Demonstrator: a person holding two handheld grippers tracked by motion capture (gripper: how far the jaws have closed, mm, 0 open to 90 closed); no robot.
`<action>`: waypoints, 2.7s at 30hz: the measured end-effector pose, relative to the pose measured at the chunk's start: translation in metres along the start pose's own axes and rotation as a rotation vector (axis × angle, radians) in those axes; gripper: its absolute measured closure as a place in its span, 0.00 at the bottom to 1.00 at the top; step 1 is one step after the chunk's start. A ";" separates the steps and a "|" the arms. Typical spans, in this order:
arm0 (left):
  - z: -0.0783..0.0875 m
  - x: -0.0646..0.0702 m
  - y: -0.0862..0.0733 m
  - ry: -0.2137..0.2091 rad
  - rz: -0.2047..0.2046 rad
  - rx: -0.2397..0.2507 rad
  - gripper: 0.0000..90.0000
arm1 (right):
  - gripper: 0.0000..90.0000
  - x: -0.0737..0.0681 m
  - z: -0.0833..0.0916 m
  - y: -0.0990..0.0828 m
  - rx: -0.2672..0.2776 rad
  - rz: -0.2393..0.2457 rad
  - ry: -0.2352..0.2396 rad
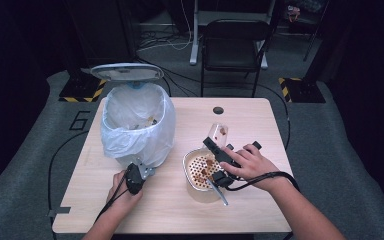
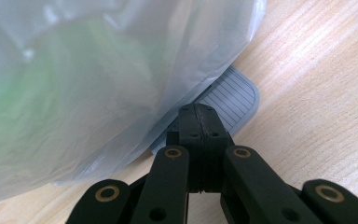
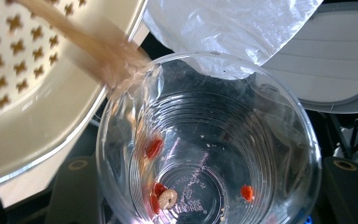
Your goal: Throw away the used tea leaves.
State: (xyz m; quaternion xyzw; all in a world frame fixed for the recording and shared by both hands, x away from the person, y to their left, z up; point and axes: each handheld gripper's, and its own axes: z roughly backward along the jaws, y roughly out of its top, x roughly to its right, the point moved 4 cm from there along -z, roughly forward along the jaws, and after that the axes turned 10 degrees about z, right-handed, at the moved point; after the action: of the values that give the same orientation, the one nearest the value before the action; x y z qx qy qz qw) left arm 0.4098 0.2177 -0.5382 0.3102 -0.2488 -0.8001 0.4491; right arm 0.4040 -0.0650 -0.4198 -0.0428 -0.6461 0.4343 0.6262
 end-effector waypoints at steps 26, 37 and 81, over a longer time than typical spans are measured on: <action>0.000 0.000 0.000 0.001 -0.001 0.004 1.00 | 0.38 -0.011 0.001 0.008 -0.076 0.149 -0.094; 0.000 0.000 0.000 0.000 -0.001 0.000 1.00 | 0.38 -0.009 0.002 0.009 -0.102 0.163 -0.153; 0.000 0.000 0.000 0.000 0.001 0.000 1.00 | 0.38 0.038 -0.005 -0.031 0.191 -0.612 0.233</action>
State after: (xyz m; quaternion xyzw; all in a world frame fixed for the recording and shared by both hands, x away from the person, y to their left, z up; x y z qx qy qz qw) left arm 0.4098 0.2177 -0.5382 0.3103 -0.2490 -0.7997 0.4496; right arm 0.4155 -0.0589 -0.3720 0.1625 -0.5096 0.2771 0.7982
